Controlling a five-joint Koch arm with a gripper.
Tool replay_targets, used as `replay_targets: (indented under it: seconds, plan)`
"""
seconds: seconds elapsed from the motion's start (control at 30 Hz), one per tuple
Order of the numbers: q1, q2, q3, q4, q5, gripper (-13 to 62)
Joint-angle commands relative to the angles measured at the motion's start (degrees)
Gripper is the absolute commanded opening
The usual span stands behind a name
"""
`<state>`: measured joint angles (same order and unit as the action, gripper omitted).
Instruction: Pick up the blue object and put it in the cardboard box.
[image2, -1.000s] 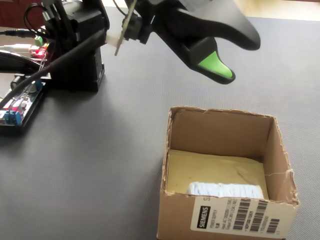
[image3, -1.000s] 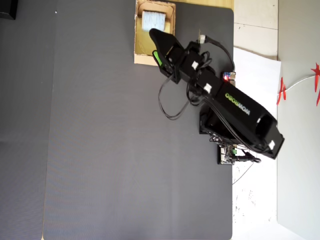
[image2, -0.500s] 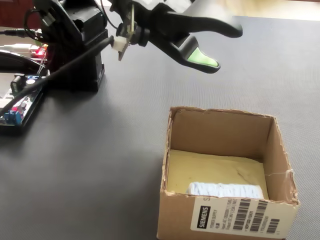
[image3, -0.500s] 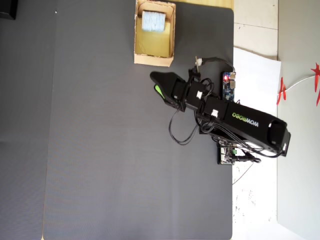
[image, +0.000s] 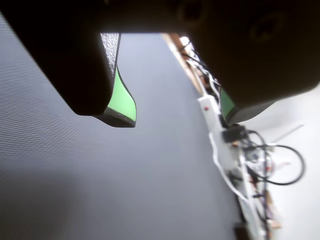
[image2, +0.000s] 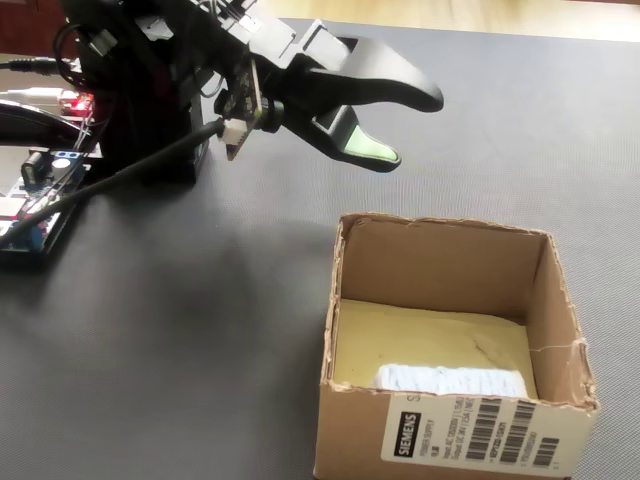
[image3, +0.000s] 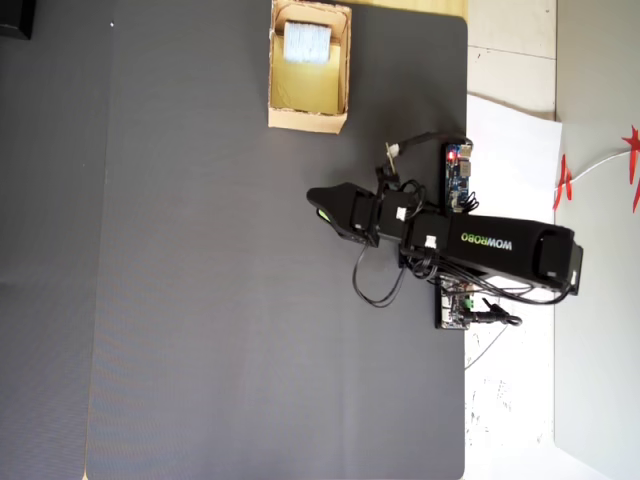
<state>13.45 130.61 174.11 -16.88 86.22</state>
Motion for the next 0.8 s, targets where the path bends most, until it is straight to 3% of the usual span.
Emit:
replay_targets:
  seconds: [0.0, 0.77]
  plan:
    - [-1.2, 5.2, 0.0, -5.4, 1.0, 33.8]
    - [-5.8, 5.2, 4.6, 18.3, 3.9, 34.5]
